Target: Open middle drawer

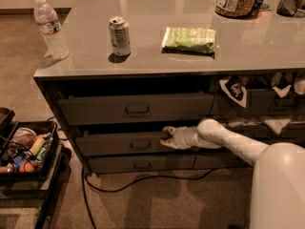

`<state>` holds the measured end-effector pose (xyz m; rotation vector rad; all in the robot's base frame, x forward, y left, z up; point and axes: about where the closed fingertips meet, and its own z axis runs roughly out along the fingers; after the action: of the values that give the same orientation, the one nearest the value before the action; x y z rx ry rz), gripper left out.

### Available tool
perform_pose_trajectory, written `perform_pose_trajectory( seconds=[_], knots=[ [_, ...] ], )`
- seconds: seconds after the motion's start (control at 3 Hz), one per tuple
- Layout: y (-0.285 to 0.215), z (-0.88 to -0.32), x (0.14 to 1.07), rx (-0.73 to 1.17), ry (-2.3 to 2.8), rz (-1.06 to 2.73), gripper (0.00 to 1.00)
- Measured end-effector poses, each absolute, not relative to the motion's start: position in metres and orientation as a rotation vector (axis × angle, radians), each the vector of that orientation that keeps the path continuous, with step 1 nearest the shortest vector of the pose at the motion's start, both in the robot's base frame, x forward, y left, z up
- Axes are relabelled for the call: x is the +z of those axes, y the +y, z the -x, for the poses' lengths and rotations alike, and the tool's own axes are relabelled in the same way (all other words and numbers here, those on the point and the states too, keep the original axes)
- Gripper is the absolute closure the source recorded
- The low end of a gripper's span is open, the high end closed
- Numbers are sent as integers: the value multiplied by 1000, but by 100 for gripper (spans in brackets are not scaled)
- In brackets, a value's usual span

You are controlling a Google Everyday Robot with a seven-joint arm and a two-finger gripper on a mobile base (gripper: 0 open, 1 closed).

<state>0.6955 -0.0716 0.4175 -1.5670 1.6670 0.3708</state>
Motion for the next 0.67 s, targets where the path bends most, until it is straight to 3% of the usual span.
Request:
perform_pose_trajectory(
  seconds=[0.67],
  knots=[
    [-70,-678,426,416,1643,1598,88]
  ],
)
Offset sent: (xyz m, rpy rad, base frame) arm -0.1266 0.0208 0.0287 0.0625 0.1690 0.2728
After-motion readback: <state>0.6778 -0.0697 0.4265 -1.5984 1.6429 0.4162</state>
